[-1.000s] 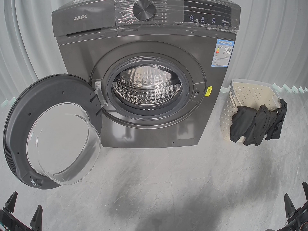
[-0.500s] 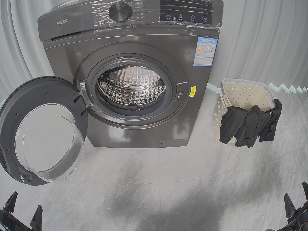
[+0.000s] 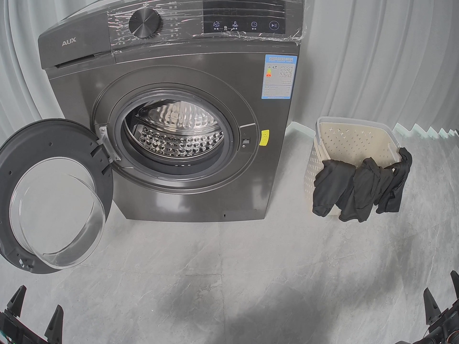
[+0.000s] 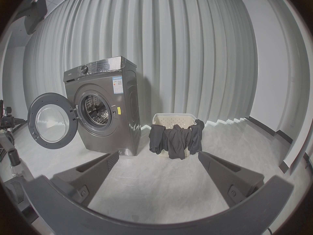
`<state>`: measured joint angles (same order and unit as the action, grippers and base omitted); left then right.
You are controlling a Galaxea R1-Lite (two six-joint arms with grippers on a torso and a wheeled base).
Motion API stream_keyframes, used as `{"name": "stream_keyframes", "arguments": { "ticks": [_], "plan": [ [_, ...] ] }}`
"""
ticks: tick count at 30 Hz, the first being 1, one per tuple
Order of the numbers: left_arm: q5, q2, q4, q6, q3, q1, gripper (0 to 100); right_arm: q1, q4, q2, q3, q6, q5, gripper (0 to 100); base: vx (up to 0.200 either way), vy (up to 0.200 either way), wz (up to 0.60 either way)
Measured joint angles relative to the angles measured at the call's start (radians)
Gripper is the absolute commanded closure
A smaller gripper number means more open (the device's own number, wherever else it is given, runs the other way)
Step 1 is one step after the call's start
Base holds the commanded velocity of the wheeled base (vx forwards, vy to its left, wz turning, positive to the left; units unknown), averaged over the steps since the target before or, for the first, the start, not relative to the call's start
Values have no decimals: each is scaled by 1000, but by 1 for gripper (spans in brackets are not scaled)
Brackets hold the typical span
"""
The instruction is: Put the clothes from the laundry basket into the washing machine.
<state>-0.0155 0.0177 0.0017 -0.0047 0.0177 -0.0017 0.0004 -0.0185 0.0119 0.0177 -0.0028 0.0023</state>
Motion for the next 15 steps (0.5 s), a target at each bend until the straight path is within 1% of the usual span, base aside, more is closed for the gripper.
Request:
{"name": "stream_keyframes", "arguments": {
  "ticks": [9, 15],
  "plan": [
    [1, 0, 0, 0, 0, 2, 0, 2, 0, 1, 0, 0, 1, 0, 200, 0, 0],
    [2, 0, 0, -1, 0, 2, 0, 2, 0, 1, 0, 0, 2, 0, 0, 0, 0]
  ]
}}
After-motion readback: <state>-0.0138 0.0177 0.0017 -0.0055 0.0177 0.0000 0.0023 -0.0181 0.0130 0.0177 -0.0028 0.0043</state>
